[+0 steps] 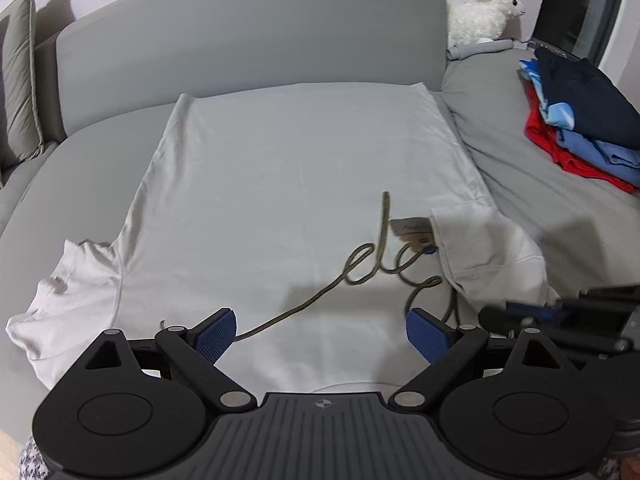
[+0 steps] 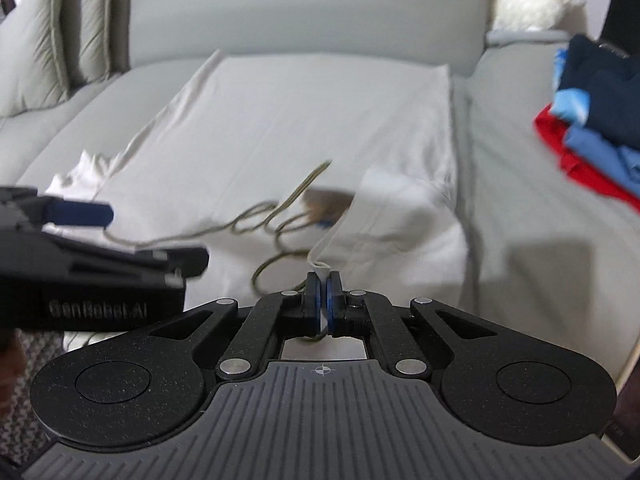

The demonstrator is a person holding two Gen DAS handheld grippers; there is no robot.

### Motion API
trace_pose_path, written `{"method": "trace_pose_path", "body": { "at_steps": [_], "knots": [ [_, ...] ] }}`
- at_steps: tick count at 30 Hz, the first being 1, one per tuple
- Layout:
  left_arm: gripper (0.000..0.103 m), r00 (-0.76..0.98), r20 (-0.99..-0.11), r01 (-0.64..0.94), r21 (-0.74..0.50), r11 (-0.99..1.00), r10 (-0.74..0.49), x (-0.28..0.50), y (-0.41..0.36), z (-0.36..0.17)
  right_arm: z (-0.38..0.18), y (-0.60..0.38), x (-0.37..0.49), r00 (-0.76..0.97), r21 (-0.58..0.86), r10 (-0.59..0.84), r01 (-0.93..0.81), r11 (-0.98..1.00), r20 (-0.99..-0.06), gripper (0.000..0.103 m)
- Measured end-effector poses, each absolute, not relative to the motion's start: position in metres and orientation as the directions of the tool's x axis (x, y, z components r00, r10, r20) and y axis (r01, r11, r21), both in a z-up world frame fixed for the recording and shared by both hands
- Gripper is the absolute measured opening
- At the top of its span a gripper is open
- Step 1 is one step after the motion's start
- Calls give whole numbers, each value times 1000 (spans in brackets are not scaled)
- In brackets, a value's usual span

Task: Fold clothes
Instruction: 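Fold the gripped sleeve side across the shirt body with the right gripper, release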

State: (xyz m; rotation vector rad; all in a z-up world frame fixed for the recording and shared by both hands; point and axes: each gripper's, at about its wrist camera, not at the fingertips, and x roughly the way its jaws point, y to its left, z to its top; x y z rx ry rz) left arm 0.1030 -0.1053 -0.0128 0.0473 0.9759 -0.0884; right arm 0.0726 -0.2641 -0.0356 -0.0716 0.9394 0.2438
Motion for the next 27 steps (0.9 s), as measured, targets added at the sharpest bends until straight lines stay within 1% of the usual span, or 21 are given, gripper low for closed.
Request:
{"method": "trace_pose_path", "body": {
  "at_steps": [2,3,4,6,7,8,9,10,11,12,13,14,15,17,18,21,24,25,27],
  "knots": [
    [92,557,-829,94,-2,996,-54,103,-105,-14,-44,-262,75,524,74,191,-237,969,-830,10],
    [92,560,-826,98,-4,995,-58,103,-106,-13,-49,-262,77,501,91,200,-233,968,-842,20],
    [92,566,-822,104,-7,995,-65,104,-107,-11,-51,-262,77,488,103,204,-224,969,-849,29],
    [92,580,-810,121,-14,993,-82,105,-111,-9,-50,-264,73,474,132,223,-216,967,-852,38],
    [92,586,-805,131,-16,991,-90,107,-114,-7,-47,-267,70,478,139,231,-220,966,-848,41],
    [92,590,-801,142,-19,990,-100,109,-118,-6,-43,-271,66,484,142,235,-221,965,-843,49],
    [90,592,-798,154,-24,988,-112,111,-122,-6,-37,-278,60,493,140,233,-218,966,-838,51],
    [89,595,-793,176,-33,984,-133,114,-129,-5,-32,-286,55,505,141,232,-213,967,-832,51],
    [84,596,-790,193,-38,981,-148,116,-134,-4,-28,-295,51,518,144,231,-202,969,-824,51],
    [75,591,-790,217,-43,975,-166,120,-143,-4,-25,-301,48,528,146,228,-193,970,-818,48],
    [68,584,-790,240,-49,969,-185,125,-151,-4,-23,-310,47,536,141,216,-178,974,-816,42],
    [53,578,-791,259,-55,964,-200,128,-157,-5,-22,-320,46,545,132,199,-159,978,-815,21],
    [36,566,-794,285,-63,956,-221,135,-167,-6,-23,-325,46,546,129,192,-152,980,-815,5],
    [23,554,-793,320,-76,944,-251,147,-183,-8,-26,-339,48,552,124,169,-118,985,-816,5],
    [19,552,-792,333,-80,939,-263,152,-190,-10,-27,-344,50,554,127,163,-103,986,-817,5],
    [19,541,-790,364,-91,927,-290,166,-205,-14,-31,-353,56,554,157,181,-92,983,-812,5],
    [19,509,-792,426,-107,898,-336,184,-229,-26,-37,-358,67,542,164,180,-78,983,-821,5],
    [19,504,-794,439,-102,893,-339,187,-233,-29,-39,-360,72,535,177,186,-69,982,-824,5],
    [19,499,-811,453,-56,890,-305,194,-243,-41,-44,-366,79,516,222,213,-44,974,-830,5]
  ]
}}
